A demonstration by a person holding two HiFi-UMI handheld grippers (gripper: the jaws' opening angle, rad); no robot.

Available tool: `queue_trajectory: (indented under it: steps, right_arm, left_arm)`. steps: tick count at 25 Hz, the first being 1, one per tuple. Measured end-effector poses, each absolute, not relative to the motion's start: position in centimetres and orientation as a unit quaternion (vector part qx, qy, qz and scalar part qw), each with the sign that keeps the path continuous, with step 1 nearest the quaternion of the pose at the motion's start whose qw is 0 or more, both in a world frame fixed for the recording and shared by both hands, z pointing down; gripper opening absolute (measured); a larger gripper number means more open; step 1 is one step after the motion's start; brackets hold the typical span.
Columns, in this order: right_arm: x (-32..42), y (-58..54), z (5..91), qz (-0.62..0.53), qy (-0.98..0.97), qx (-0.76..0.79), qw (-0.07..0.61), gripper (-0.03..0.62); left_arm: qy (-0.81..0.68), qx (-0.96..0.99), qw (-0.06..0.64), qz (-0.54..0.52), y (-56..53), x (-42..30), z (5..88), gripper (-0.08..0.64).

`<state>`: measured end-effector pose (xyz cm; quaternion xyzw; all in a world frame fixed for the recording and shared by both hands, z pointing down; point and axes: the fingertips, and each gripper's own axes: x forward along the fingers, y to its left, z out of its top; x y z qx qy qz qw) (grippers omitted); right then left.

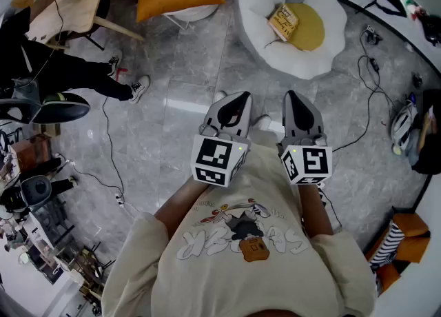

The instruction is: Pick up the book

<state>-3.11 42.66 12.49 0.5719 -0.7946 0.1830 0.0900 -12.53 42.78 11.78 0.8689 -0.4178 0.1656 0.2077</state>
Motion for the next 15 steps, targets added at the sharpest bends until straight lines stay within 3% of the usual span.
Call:
queue_trajectory:
  steps: [9, 15]
  right_arm:
    - [-4.3, 41.0, 13.1, 0.176, -0.786, 0.584, 0.097, 0.023]
    - [-7.0, 39.3, 11.3, 0.189, -0.778, 0.598, 0.046, 0.023]
  left_arm:
    - [-0.395, 0.880, 0.211, 0.159, 41.4, -13.2, 13.1, -0.003]
    - [-0.375, 0.891, 0.210, 0.147, 39.2, -15.8, 12.6, -0.003]
